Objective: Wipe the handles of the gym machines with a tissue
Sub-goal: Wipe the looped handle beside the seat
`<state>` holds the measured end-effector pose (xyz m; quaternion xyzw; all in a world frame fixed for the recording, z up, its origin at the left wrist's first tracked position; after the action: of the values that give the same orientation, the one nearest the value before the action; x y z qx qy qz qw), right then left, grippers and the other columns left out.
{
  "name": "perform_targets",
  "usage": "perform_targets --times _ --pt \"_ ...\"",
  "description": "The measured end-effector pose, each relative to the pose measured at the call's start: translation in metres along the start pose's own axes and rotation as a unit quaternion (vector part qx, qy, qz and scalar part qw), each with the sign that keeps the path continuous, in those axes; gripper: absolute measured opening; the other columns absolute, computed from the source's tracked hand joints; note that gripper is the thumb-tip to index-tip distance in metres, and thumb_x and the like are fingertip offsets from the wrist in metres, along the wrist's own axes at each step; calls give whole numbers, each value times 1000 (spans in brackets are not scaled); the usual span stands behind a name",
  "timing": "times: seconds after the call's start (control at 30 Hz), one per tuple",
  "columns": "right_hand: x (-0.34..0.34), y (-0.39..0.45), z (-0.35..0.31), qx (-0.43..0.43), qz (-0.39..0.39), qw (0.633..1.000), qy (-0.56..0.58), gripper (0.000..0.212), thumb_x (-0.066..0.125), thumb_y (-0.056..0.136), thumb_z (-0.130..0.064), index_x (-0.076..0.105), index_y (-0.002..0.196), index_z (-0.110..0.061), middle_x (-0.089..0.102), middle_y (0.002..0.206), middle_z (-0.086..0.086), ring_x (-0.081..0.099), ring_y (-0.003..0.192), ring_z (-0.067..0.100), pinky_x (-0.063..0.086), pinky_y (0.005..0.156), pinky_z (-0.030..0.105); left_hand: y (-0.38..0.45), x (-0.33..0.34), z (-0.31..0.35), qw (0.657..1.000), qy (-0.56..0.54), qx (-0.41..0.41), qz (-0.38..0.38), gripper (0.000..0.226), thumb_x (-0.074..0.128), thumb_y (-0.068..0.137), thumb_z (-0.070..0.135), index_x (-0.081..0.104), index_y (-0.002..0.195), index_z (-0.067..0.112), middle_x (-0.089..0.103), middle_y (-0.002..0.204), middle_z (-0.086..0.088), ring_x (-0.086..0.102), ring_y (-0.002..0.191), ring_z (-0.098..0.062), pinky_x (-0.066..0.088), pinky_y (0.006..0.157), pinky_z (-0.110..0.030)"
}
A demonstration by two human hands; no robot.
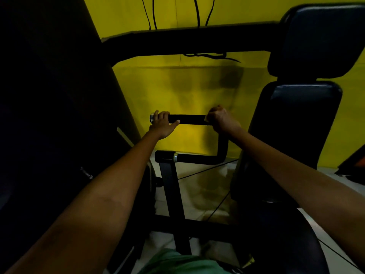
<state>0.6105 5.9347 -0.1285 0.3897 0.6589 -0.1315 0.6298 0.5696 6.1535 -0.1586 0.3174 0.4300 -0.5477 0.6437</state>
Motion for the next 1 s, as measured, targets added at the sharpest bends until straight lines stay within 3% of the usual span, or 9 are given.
perform_targets --times 0.13,0.27,0.4,0.5,0.67,0.87,1.0 --pt "2 10 -14 36 25 999 15 15 52 87 3 66 87 8 63 96 23 54 100 35 45 72 40 -1 1 3 1000 -7 -4 8 67 40 97 49 21 146 7 14 156 -7 -9 146 -25 16 114 -47" --pt "11 7 -11 -27 18 999 35 19 50 75 15 66 76 4 65 88 22 58 88 38 50 68 44 -1 1 -1 1000 -20 6 7 65 42 97 48 23 146 9 14 156 -4 -9 146 -23 19 113 -48" --pt "7 -1 14 -39 41 998 27 14 57 76 12 68 77 3 66 87 22 62 83 39 52 66 49 2 6 -5 999 -34 17 39 66 47 94 48 26 144 10 17 155 -2 -7 146 -22 24 111 -51" --pt "6 9 -1 -16 37 999 29 16 56 76 13 68 79 2 65 89 21 57 90 38 52 68 47 1 8 -3 997 -41 12 57 65 49 93 48 29 142 9 20 154 -3 -5 146 -21 28 108 -50" --pt "9 -1 -4 -104 26 994 5 16 59 73 15 67 75 1 67 87 20 59 78 37 53 56 41 -5 12 0 986 -65 23 151 55 54 93 42 42 134 7 37 145 -4 8 146 -22 35 100 -42" --pt "0 8 -2 -44 39 998 3 18 57 74 15 68 83 4 65 93 24 58 91 40 52 69 47 -4 16 -1 981 -65 32 181 55 55 92 42 44 132 5 40 143 -7 11 145 -24 37 98 -42" --pt "10 6 -17 -82 40 996 6 16 61 73 14 68 82 3 66 91 23 60 81 39 50 60 40 -5 18 -4 977 -65 46 196 55 56 91 43 46 131 6 43 140 -7 14 144 -25 37 99 -45"
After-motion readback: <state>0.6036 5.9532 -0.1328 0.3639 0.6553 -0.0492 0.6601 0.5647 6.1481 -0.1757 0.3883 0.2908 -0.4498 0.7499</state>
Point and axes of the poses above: each hand's wrist, its own y-axis towards the middle knuckle, its own x-axis out of the palm, z = x × y, the point moved 3 cm from there along y, towards the middle knuckle
